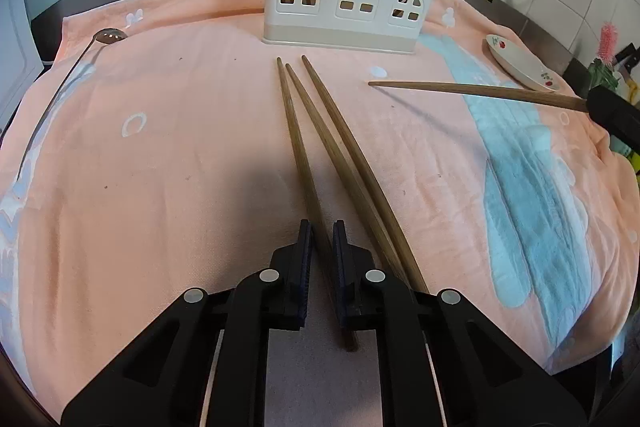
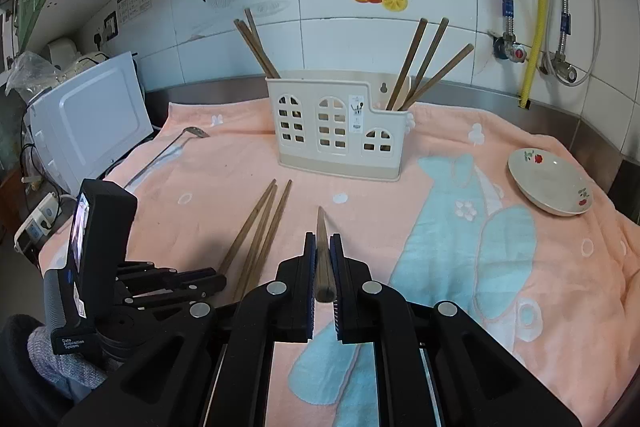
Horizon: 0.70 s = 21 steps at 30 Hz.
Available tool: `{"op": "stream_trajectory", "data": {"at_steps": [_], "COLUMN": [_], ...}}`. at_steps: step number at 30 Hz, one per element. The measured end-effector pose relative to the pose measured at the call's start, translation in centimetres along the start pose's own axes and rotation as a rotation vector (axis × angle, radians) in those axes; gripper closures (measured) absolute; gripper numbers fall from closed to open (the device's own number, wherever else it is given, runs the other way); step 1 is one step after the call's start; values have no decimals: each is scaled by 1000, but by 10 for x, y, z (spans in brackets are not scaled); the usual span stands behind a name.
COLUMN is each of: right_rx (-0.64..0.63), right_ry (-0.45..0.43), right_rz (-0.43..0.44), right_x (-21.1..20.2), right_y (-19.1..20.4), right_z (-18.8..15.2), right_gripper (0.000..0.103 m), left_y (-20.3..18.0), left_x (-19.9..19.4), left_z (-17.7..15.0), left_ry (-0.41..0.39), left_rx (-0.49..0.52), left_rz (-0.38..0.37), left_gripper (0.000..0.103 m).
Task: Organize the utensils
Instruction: 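Lift both held chopsticks and carry them over the white holder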
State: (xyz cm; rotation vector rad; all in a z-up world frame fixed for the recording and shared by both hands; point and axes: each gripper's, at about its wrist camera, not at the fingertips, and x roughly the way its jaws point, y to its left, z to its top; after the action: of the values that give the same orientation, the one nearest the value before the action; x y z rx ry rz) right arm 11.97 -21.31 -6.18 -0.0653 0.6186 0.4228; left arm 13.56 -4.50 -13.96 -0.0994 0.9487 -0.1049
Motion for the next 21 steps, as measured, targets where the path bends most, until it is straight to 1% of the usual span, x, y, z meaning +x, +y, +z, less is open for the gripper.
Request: {"op": "stream_trajectory", "data": {"at_steps": [3, 6, 7, 11, 15, 17, 21], "right_rx": [-2, -3, -3, -15, -16, -22, -33], "right_ry": [-3, -7, -9, -13, -14, -17, -23], "right_rz": [2, 5, 7, 15, 37, 40, 58], "right_x": [-3, -6, -7, -13, -18, -20, -26], "right_y": [-1, -3, -4, -6, -12, -13, -18], "right_z": [4, 10, 12, 24, 42, 50, 77], "right_gripper": [96, 96, 96, 96, 96, 96, 96], "left_y": [2, 5, 7, 9, 10, 9, 2], "left_x": [-8, -23, -31, -57, -83, -93, -109], "left_z": [3, 9, 13, 27, 49, 60, 82], "left_ry": [-7, -34, -47, -106, -176, -199, -239], "left_rx": [12, 23, 26, 59, 83, 96, 130], "left_rz": [-17, -31, -45, -55, -70, -77, -83], "left_gripper": [94, 95, 95, 96, 97, 98, 97]}}
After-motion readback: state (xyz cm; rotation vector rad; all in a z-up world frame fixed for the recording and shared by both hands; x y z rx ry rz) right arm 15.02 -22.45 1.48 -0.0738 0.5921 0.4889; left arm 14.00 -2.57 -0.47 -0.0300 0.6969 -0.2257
